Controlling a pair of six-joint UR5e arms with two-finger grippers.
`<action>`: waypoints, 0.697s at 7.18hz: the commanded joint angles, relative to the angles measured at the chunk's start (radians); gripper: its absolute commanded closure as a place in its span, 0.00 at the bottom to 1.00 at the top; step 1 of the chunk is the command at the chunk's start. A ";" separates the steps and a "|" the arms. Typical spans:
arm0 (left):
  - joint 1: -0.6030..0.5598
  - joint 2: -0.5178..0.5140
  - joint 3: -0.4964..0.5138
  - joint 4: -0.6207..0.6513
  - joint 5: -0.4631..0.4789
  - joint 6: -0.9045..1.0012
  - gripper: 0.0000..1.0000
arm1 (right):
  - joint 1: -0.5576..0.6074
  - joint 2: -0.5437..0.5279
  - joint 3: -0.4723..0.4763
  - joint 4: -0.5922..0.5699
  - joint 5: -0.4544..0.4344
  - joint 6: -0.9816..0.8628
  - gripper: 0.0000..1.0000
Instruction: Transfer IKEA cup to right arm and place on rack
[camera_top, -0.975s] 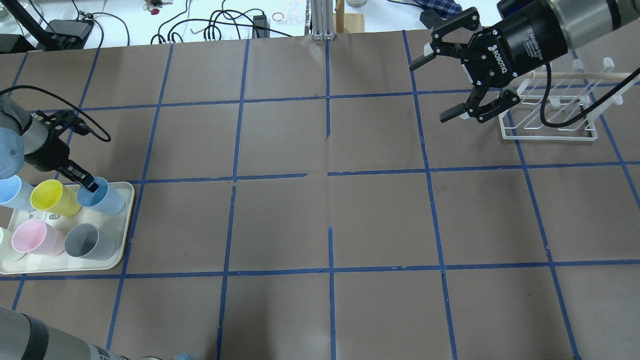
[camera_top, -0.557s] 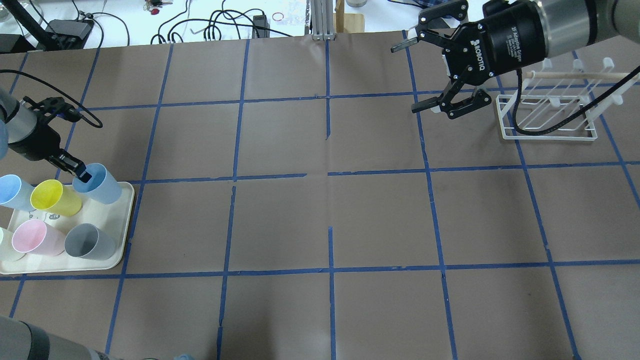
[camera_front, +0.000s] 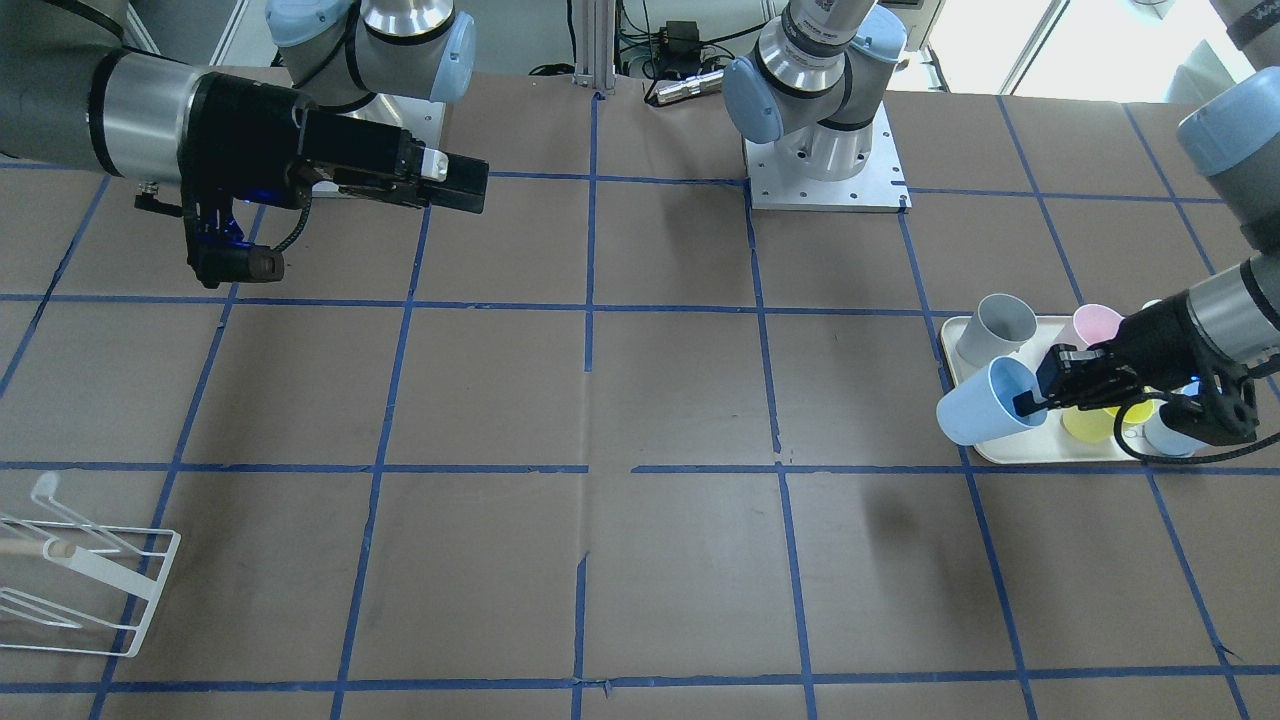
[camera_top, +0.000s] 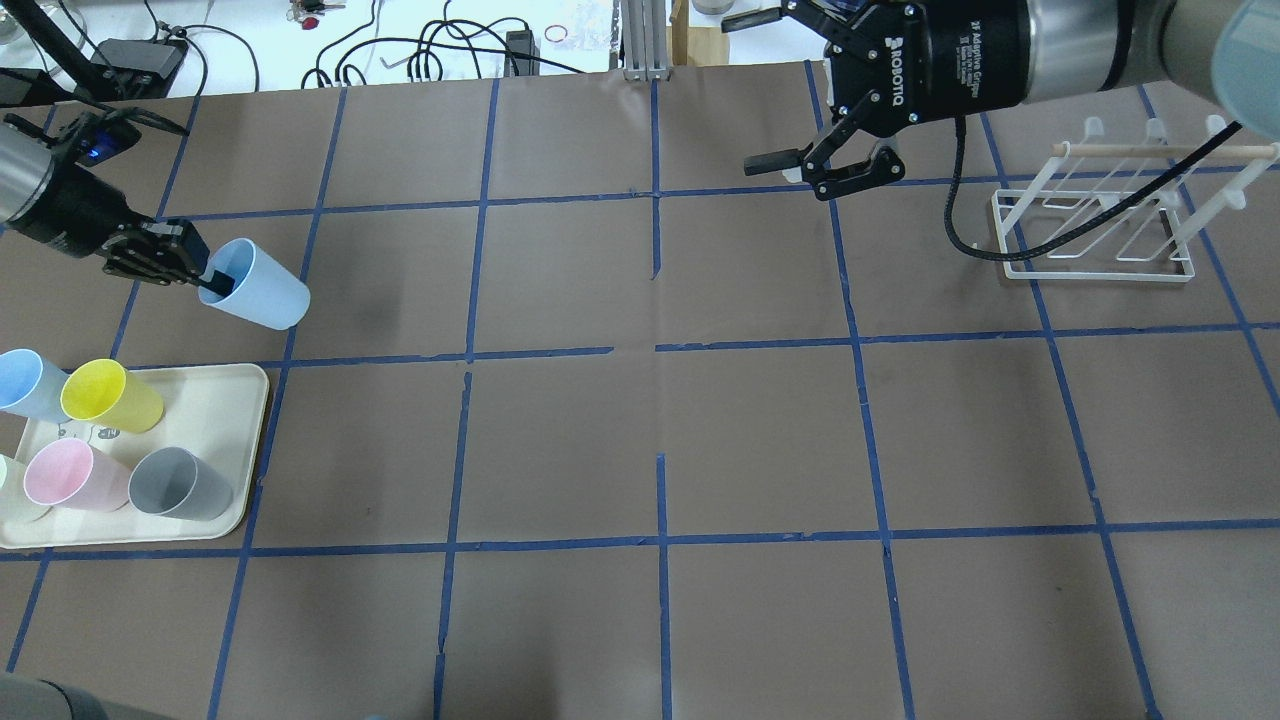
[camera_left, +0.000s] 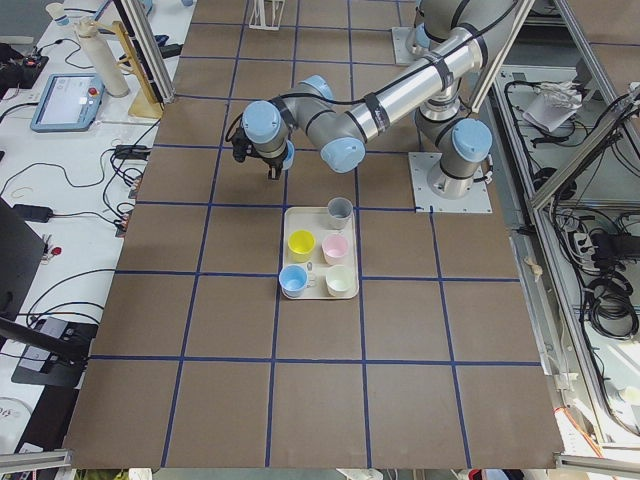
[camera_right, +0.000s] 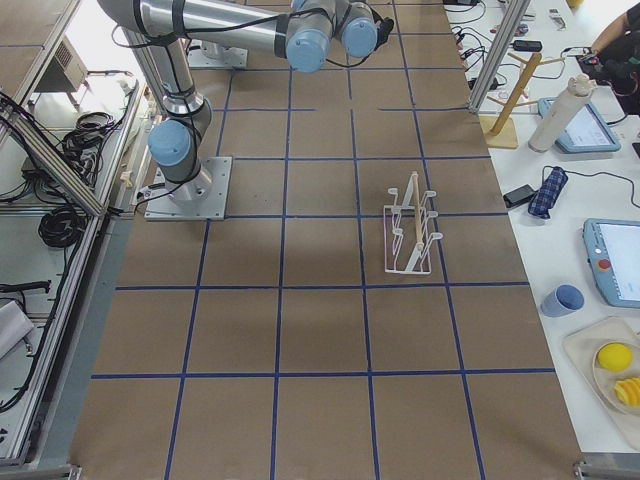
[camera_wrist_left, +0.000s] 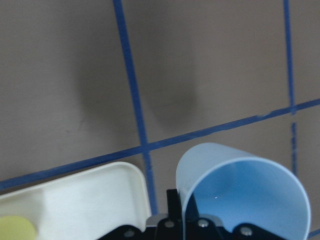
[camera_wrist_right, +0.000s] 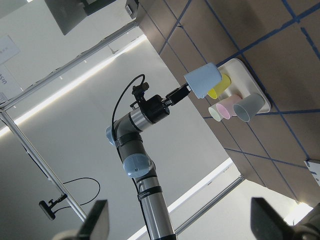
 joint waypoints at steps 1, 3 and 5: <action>-0.047 0.076 0.009 -0.255 -0.253 -0.206 1.00 | 0.017 0.013 0.002 -0.005 0.011 -0.132 0.00; -0.130 0.158 0.009 -0.436 -0.414 -0.325 1.00 | 0.017 0.030 -0.001 -0.005 0.020 -0.238 0.00; -0.190 0.224 0.001 -0.616 -0.604 -0.345 1.00 | 0.019 0.033 0.001 -0.007 0.043 -0.343 0.00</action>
